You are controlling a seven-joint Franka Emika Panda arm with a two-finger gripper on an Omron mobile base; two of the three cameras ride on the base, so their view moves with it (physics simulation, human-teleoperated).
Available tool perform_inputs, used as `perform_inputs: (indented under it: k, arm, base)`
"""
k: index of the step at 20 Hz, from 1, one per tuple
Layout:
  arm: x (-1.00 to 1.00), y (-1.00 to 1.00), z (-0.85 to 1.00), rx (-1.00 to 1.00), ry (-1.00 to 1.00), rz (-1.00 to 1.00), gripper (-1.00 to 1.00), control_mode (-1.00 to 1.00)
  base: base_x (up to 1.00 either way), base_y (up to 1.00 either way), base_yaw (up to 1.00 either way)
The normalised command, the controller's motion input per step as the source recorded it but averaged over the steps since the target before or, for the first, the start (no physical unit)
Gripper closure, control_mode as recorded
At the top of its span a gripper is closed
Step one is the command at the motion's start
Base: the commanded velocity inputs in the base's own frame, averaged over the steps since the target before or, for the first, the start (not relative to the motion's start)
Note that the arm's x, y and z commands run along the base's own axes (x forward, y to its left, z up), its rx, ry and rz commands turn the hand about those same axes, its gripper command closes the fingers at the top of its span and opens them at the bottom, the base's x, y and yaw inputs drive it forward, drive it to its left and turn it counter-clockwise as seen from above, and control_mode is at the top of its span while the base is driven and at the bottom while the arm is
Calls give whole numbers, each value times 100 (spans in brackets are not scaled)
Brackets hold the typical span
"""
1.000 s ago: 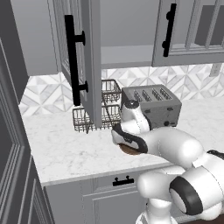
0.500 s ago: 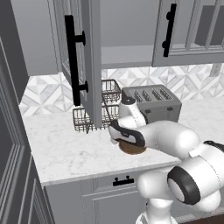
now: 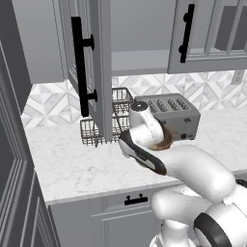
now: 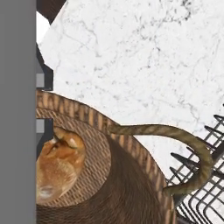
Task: Open the cabinet, pick up the bread from the cabinet and place it in the basket. Then move the basket to the dining counter.
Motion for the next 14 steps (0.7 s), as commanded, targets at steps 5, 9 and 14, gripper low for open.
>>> perform_inputs:
  k: [5, 9, 14]
  arm:
    - [-94, -2, 97, -12, -17, 11, 100, -100]
    - [-88, 0, 100, -6, -4, 12, 100, -100]
    - [-64, -1, 100, -1, 0, 13, 100, -100]
  base:
    - [0, 0, 0]
    - [0, 0, 0]
    - [0, 0, 0]
